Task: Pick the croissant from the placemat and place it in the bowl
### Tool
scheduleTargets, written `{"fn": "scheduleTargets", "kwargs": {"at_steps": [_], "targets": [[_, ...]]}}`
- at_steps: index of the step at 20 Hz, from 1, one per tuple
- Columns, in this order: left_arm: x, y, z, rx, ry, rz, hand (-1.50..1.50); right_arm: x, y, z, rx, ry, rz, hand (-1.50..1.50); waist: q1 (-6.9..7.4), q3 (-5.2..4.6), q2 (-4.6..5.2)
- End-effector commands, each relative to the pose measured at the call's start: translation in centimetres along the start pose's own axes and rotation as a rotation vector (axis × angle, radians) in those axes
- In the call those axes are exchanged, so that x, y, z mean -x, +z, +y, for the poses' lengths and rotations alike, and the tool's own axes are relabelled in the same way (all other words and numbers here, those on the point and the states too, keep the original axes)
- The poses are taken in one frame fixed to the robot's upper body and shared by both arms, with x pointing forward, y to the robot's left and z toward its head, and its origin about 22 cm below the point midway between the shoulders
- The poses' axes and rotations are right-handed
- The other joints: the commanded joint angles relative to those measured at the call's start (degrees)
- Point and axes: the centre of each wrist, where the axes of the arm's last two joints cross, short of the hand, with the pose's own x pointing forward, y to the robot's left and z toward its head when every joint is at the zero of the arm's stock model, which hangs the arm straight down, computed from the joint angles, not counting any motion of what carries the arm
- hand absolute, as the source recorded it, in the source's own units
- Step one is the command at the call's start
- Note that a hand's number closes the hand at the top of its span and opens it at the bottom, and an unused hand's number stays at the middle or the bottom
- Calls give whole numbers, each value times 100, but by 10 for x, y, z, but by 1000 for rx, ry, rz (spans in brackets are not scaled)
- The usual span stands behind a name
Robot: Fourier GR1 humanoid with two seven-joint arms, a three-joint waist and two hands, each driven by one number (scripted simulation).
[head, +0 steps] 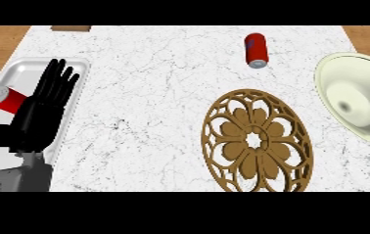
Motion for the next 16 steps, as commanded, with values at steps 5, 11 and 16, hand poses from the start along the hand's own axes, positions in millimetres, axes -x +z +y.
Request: {"fn": "scheduleTargets", "kwargs": {"at_steps": [5, 11, 16], "targets": [[3, -8, 1, -4, -1, 2, 0, 45, -58, 24, 27, -109, 31, 150, 56, 3, 20], [4, -7, 0, 10, -11, -1, 0, 65, -96, 60, -18, -73, 48, 150, 123, 6, 40], [13, -7, -18, 50, 29, 15, 0, 66, -116, 101, -126, -28, 112, 150, 250, 12, 86]]}}
